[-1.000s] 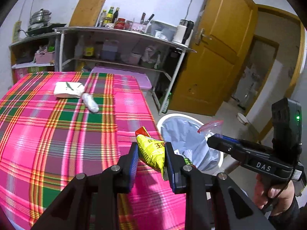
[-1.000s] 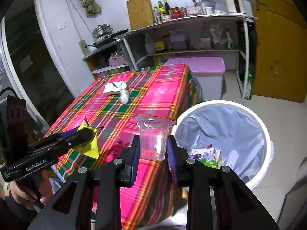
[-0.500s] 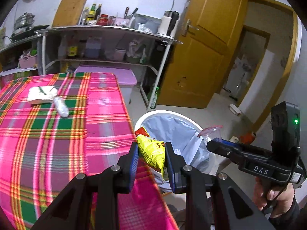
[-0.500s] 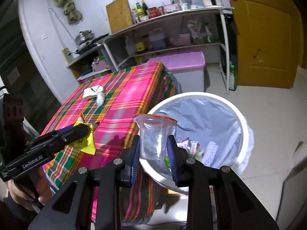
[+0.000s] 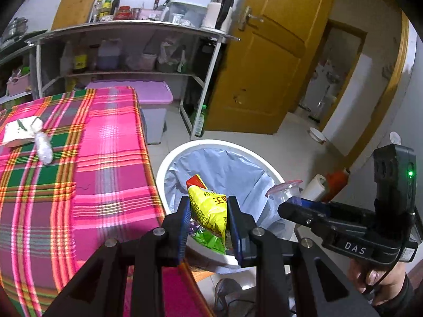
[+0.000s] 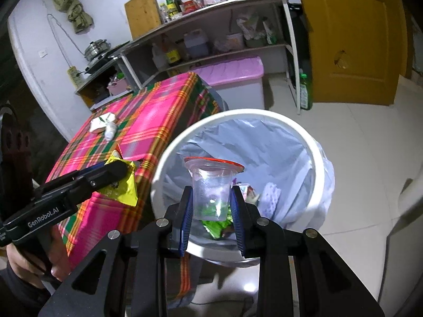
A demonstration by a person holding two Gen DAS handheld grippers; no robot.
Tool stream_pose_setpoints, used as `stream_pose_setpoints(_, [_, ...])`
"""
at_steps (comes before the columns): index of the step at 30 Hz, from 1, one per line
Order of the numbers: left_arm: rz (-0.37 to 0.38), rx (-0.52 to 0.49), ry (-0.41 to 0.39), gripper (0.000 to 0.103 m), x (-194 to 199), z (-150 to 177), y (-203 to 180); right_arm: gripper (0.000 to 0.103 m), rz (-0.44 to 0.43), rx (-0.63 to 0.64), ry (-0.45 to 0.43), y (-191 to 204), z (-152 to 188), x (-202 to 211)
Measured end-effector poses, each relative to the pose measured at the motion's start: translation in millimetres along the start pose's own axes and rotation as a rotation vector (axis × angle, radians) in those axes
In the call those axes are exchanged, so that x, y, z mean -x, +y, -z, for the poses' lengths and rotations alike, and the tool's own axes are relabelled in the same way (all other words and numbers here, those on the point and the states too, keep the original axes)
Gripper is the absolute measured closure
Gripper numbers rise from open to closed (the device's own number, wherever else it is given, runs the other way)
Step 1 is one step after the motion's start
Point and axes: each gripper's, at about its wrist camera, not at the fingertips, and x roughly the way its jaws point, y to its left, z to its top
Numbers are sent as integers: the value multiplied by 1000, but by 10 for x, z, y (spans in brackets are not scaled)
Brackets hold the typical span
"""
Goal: Collect trash
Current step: 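Open both tools over the bin to drop the packet and cup, then move both tools back toward the tissue pack and white bag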
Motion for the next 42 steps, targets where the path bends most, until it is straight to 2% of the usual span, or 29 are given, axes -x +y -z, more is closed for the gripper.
stream_pose_setpoints(10, [4,33,74,73,-409,-59,63,73,8,-46,54,-226,19,-206])
stream_pose_setpoints(14, [19,57,83,58,-467,-55,108,73,10,-43,59,-244,27,-226])
stream_pose_setpoints(17, [20,63,77,57,-461,-52,120,73,11,-41,58,-241,16,-225])
stream_pose_setpoints(27, [-17,46,23,57,-173,-35,84,71,7,-13,15,-80,-11,-8])
stream_pose_setpoints(42, [-79,43,-85,57,584,104,158,69,-56,75,-49,433,-25,312])
